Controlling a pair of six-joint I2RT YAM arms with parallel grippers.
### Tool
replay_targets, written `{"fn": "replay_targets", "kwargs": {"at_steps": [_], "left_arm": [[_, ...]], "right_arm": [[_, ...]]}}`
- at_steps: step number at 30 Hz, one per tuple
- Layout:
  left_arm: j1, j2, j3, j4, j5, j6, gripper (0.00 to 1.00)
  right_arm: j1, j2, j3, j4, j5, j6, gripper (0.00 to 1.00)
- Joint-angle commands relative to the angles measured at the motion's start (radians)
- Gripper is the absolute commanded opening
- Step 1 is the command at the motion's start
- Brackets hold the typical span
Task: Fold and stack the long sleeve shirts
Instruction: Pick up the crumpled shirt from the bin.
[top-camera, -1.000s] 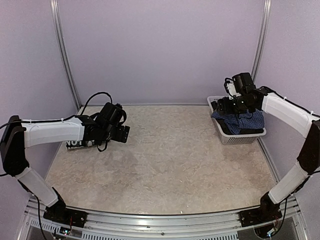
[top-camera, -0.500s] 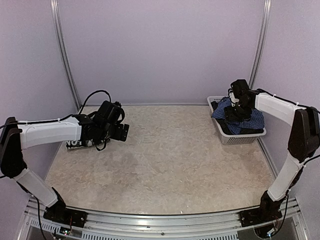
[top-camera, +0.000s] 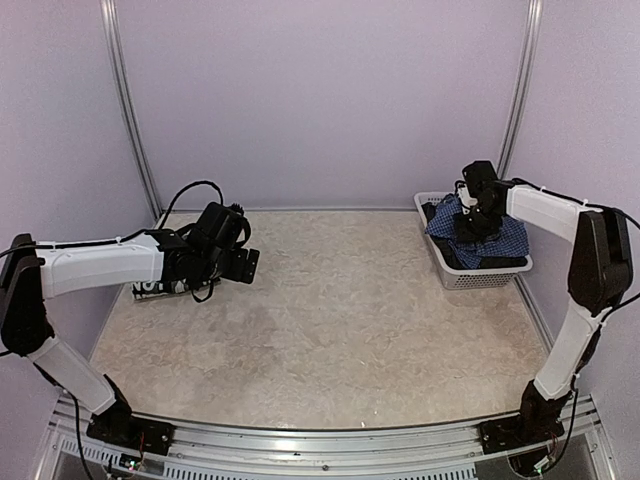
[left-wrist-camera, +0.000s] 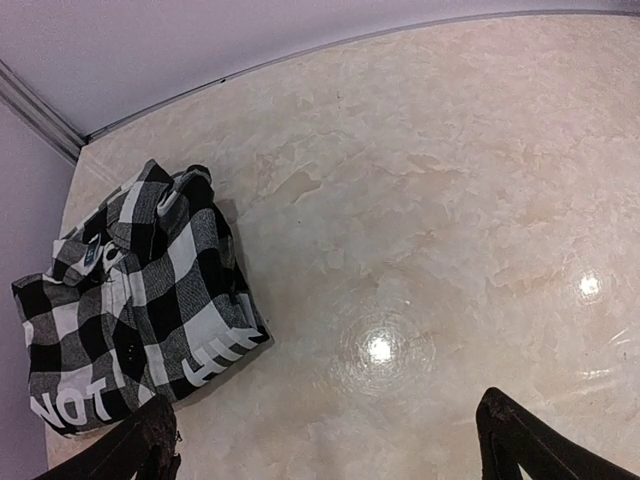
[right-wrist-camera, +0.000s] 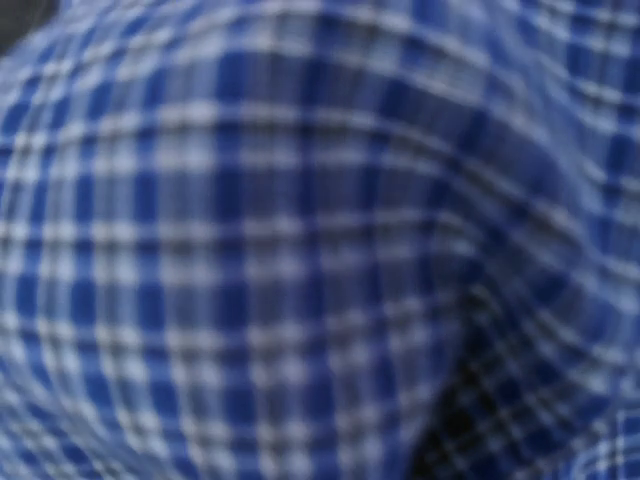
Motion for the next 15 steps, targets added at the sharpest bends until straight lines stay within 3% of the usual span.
{"fn": "replay_targets", "kwargs": {"at_steps": [1, 7, 15], "left_arm": [[-0.007, -0.015, 0.001, -0.007, -0.012, -0.008, 0.99], [-0.007, -0.039, 0.013, -0.003, -0.008, -0.02, 0.99], [0.003, -0.147, 0.017, 0.016, 0.024, -0.088, 0.99]], "right_arm": [[-0.002, -0.124, 0.036, 0.008, -0.05, 0.001, 0.0], [0.084, -0.278, 0.171, -0.074, -0.149, -0.029, 0.0], [0.424, -0.346, 0.366, -0.103, -0.241, -0.079, 0.0]]}}
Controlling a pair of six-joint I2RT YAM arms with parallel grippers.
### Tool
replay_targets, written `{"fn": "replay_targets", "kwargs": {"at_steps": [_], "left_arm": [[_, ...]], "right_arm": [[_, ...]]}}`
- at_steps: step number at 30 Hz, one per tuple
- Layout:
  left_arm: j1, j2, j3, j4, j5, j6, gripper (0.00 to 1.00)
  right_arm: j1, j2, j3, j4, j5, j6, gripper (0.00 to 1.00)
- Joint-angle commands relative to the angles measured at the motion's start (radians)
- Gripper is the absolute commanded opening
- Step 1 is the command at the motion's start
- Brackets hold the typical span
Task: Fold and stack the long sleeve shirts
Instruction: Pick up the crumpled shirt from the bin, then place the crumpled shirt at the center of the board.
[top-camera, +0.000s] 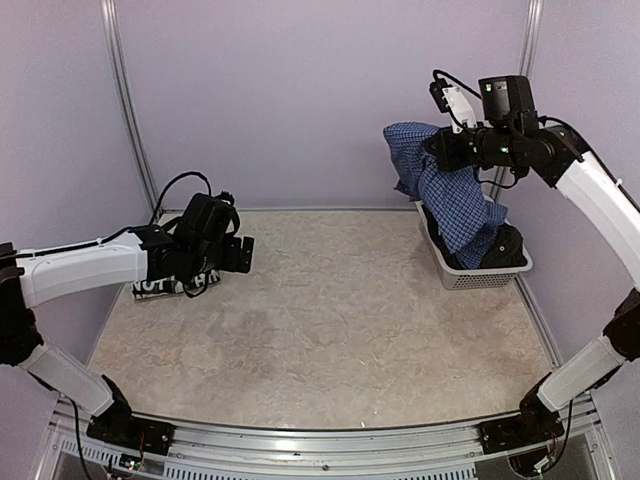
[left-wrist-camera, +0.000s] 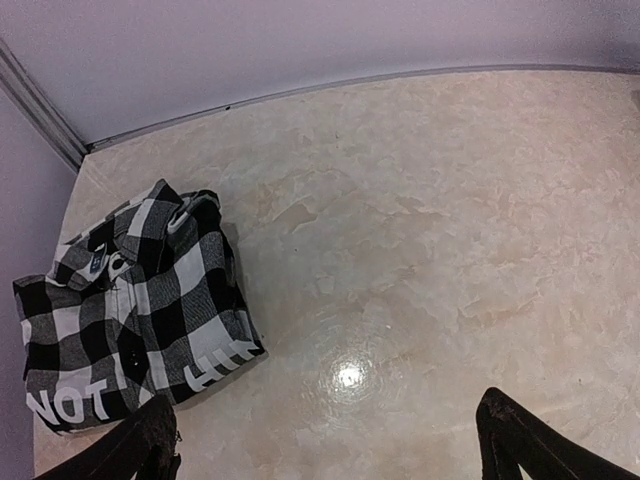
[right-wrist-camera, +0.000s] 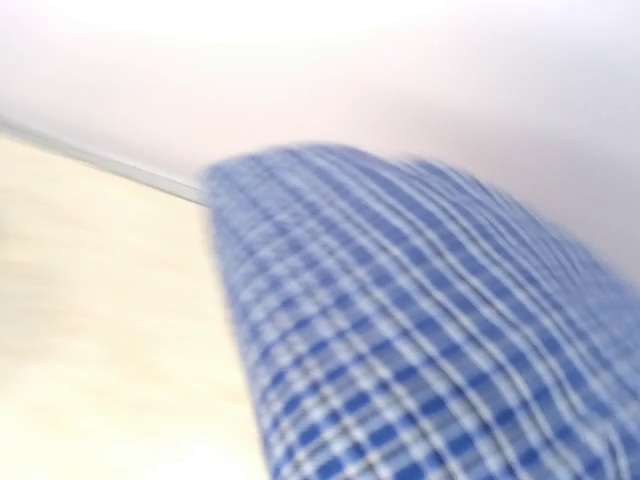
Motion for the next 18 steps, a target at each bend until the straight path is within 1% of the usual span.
{"fn": "replay_targets", "kwargs": {"at_steps": [1, 6, 7, 9, 12, 16, 18], "left_arm": [[0.011, -0.106, 0.015, 0.014, 0.013, -0.06, 0.99], [0.06, -0.254, -0.032, 0.04, 0.043, -0.092, 0.99], [0.071, -0.278, -0.045, 0.051, 0.056, -0.096, 0.99], [0.101, -0.331, -0.072, 0.069, 0.086, -0.102, 0.99], [0.125, -0.397, -0.106, 0.087, 0.152, -0.097, 0.99], [0.128, -0.412, -0.145, 0.129, 0.232, -0.081, 0.99], [0.125, -0.393, -0.16, 0.156, 0.269, -0.082, 0.99]], "right_arm": [[0.168, -0.026, 0.069, -0.028, -0.149, -0.05, 0.0], [0.334, 0.007, 0.029, 0.034, -0.351, -0.089, 0.0], [0.346, 0.013, 0.011, 0.059, -0.373, -0.08, 0.0], [0.348, 0.035, -0.026, 0.104, -0.373, -0.054, 0.0], [0.341, 0.086, -0.091, 0.141, -0.299, -0.043, 0.0], [0.301, 0.202, -0.126, 0.18, -0.345, 0.026, 0.0], [0.27, 0.265, -0.112, 0.166, -0.345, 0.075, 0.15]]}}
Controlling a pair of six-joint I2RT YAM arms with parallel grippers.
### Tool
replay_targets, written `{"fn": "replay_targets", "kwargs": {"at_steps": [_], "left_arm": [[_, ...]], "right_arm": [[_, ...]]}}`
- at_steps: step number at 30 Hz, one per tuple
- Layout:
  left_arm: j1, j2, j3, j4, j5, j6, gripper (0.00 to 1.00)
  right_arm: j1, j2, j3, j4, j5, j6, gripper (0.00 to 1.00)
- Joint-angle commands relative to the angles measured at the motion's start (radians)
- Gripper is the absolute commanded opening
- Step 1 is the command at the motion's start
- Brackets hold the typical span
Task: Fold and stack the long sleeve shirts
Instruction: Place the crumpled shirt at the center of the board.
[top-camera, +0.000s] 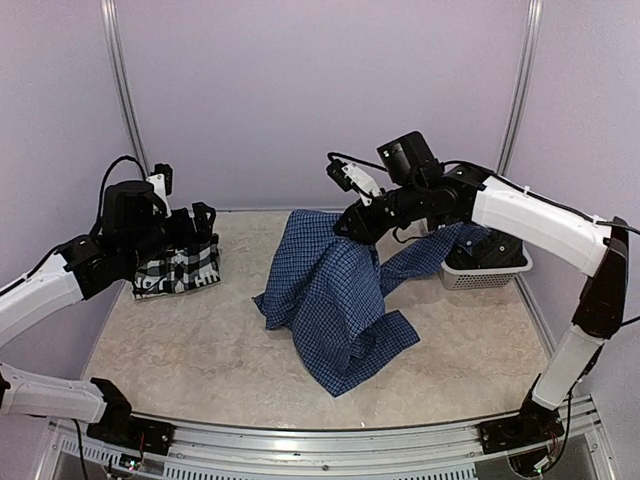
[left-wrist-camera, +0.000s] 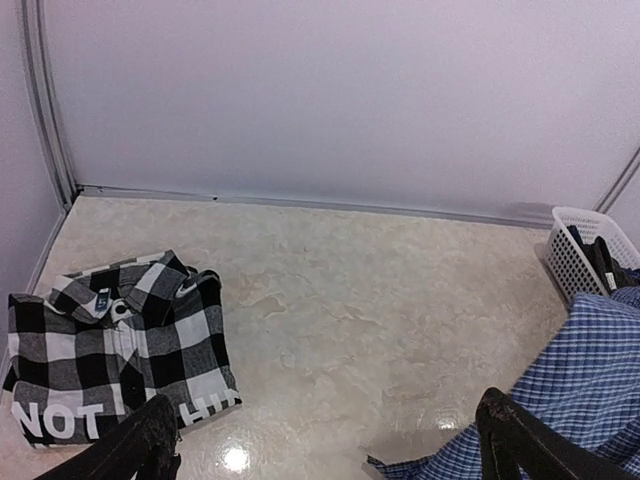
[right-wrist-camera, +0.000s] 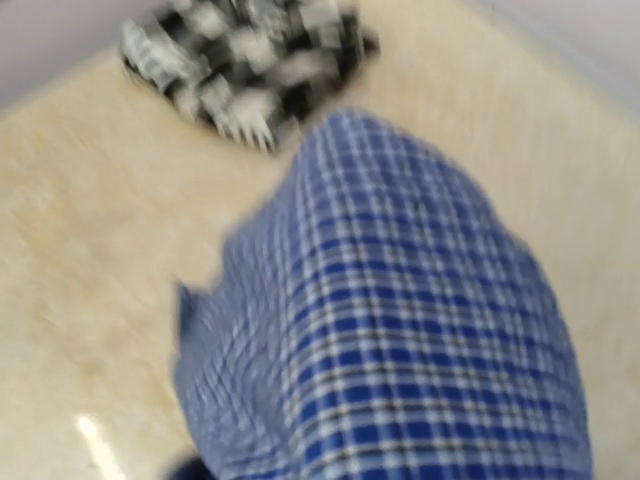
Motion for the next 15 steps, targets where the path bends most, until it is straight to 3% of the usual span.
{"fn": "replay_targets", "kwargs": {"at_steps": [1, 4, 9, 15], "left_arm": [[-0.004, 0.04, -0.047, 0.074, 0.125, 0.003, 0.99], [-0.025, 0.089, -0.065, 0.124, 0.15, 0.007, 0.99], [-0.052, 0.24, -0.071, 0.201, 0.248, 0.023, 0.99], [-0.065, 0.439, -0.037, 0.179, 0.423, 0.087, 0.98]], "right_arm": [[-0.071, 0.115, 0.005, 0.047, -0.015, 0.104, 0.17], [-0.12, 0.158, 0.0, 0.011, 0.083, 0.123, 0.3], [-0.126, 0.087, -0.114, 0.023, 0.138, 0.098, 0.67], [-0.106, 0.001, -0.291, 0.011, 0.007, 0.083, 0.81]]}}
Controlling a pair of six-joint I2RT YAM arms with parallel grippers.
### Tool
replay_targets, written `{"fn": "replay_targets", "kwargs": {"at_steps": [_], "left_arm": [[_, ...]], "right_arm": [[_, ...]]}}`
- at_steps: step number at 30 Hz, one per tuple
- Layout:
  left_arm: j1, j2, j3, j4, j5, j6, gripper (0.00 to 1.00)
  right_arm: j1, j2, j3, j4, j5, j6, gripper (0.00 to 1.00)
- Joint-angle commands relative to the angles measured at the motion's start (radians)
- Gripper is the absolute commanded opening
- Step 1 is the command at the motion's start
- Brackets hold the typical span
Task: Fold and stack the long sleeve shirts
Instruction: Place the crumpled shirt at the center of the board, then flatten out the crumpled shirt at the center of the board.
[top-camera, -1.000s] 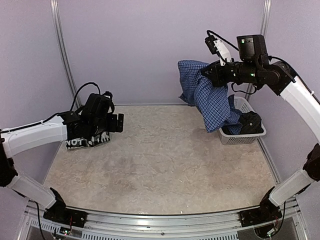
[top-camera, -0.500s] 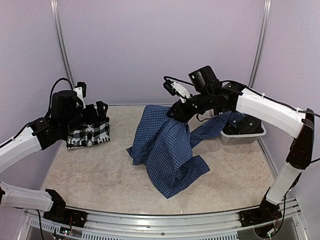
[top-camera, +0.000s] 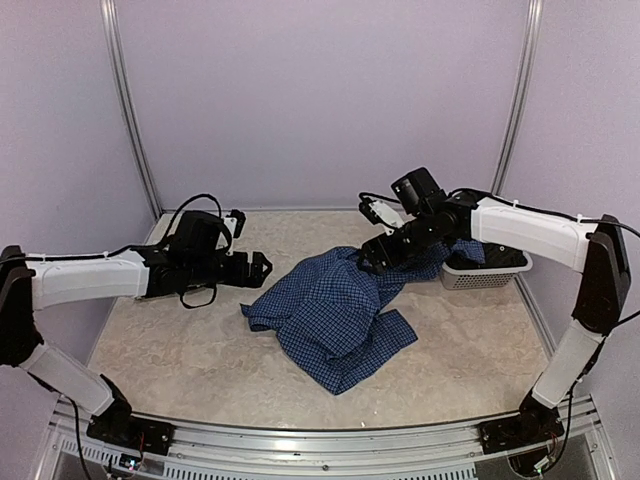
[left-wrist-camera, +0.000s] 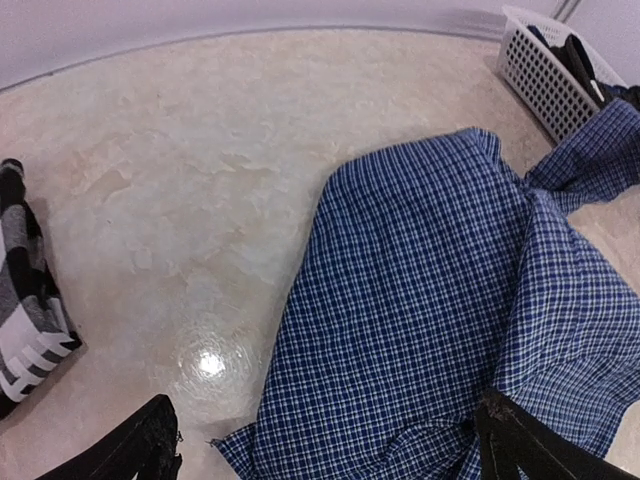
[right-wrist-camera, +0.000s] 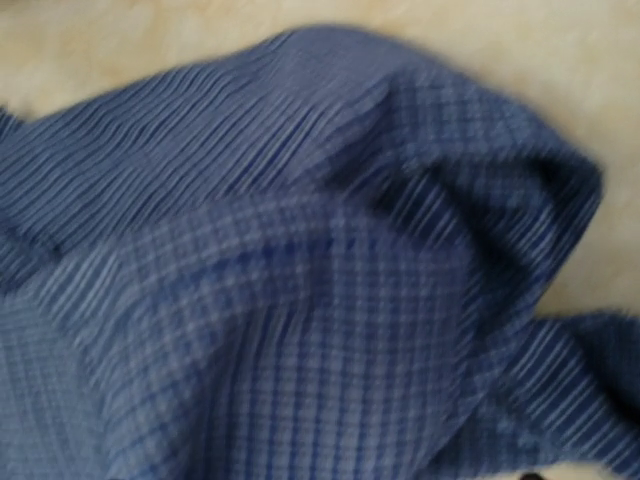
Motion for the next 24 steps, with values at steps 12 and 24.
{"fn": "replay_targets", "kwargs": {"at_steps": [12, 24], "left_arm": [[-0.019, 0.137, -0.095, -0.02, 0.126, 0.006, 0.96], [-0.05, 0.068, -0.135, 0.039, 0.127, 0.085, 0.97]], "right_arm": [[0.127, -0.019, -0.205, 0.094, -0.194, 0.059, 0.59], [0.094, -0.151, 0.016, -0.093, -0.073, -0.016, 0.0]]}}
